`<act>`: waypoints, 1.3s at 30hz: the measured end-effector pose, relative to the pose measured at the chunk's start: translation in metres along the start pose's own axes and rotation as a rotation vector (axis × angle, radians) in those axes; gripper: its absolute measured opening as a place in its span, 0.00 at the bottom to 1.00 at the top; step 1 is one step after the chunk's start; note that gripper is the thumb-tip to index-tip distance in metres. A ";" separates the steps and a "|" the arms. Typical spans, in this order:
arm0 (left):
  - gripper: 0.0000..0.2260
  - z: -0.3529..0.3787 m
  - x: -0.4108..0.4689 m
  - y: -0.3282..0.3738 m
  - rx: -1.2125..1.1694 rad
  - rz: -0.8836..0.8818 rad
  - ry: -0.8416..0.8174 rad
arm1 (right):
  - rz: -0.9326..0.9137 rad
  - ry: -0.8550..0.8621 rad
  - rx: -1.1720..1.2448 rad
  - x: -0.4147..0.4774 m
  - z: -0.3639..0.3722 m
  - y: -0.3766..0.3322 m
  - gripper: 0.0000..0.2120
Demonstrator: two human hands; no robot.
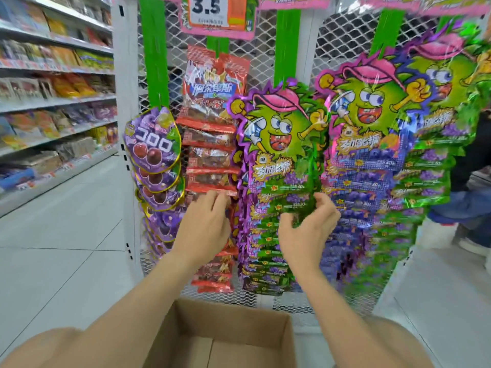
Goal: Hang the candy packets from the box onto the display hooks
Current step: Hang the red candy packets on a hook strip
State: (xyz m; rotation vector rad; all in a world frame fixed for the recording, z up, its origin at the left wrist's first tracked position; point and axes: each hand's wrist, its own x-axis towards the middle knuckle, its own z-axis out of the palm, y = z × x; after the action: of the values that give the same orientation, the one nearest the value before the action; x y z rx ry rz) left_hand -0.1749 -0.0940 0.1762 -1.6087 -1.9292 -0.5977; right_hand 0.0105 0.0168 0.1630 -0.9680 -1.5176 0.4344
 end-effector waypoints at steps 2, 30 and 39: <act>0.20 0.014 -0.012 0.004 -0.114 0.019 -0.174 | 0.054 -0.130 0.004 -0.013 0.004 0.015 0.37; 0.38 0.023 0.064 0.089 0.311 0.188 0.072 | -0.461 -0.161 -0.876 0.080 -0.050 0.069 0.41; 0.11 0.038 -0.002 0.067 0.134 0.404 0.162 | -0.482 -0.334 -0.381 -0.004 -0.044 0.050 0.14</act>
State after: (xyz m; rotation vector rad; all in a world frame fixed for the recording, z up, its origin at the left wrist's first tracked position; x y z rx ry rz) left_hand -0.1141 -0.0584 0.1452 -1.7392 -1.4400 -0.4074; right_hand 0.0676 0.0318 0.1325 -0.7990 -2.1200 -0.0490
